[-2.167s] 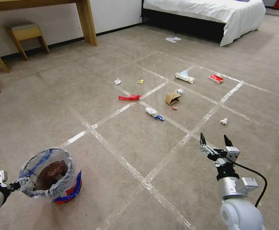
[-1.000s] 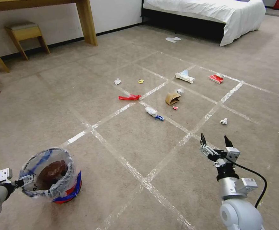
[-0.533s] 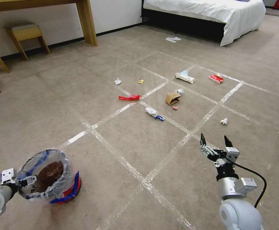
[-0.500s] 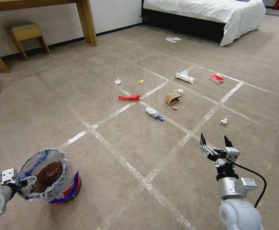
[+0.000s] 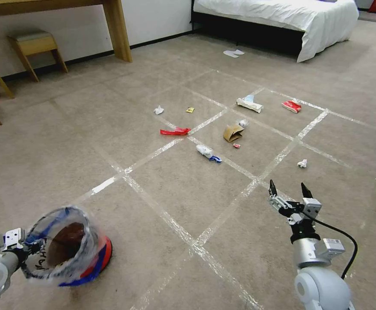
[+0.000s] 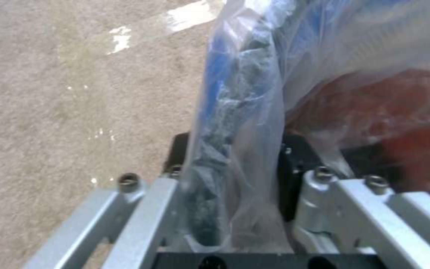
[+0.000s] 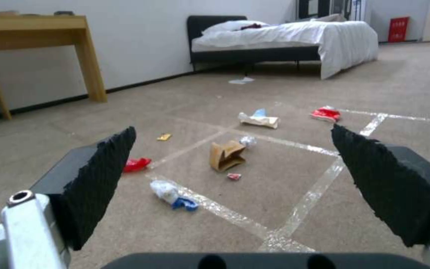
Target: Pick up the trash bin and place the garbage on the floor into it.
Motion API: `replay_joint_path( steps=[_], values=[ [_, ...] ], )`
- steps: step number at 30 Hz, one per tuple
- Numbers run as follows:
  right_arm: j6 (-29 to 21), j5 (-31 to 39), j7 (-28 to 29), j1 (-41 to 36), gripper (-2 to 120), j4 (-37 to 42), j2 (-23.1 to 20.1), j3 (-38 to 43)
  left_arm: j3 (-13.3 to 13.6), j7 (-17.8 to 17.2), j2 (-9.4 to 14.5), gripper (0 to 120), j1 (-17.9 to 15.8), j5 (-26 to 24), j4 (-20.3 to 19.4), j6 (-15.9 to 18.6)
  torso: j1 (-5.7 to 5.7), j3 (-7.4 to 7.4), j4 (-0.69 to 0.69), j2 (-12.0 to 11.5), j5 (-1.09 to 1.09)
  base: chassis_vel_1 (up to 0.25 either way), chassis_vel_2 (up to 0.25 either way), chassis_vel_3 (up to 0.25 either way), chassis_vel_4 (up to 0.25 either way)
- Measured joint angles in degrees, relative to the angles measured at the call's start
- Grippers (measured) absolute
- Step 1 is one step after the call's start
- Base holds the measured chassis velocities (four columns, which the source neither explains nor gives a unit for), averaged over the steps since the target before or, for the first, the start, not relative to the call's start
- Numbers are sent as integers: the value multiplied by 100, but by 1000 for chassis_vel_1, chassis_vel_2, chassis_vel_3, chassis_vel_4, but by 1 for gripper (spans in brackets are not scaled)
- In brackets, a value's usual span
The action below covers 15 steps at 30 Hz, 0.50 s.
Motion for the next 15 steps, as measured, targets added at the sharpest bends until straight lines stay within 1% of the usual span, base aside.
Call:
replay_joint_path(
  steps=[2,3,4,6,9,15],
  values=[
    [1,0,1,0,100,-2,0,0,-11,9,-7,20,7,2,-4,0,0,0,-1,0,0,0,0,0,0],
    [2,-4,2,4,100,-14,0,-6,-35,37,-32,15,35,10,-24,-1,0,0,-1,0,0,0,0,0,0],
    [2,-4,2,4,100,-14,0,-6,-35,37,-32,15,35,10,-24,-1,0,0,-1,0,0,0,0,0,0],
    [2,-12,2,16,100,-26,0,-18,-61,128,-66,7,70,54,-31,-2,0,-1,0,0,1,0,0,0,0],
    [2,-17,2,33,100,-30,0,-30,-101,170,-109,4,98,71,-45,-2,0,-1,-1,1,1,0,0,0,0],
    [2,-17,3,38,100,-38,-24,-30,-208,225,-155,4,198,98,-141,0,0,1,-1,0,-8,0,0,0,0]
  ],
)
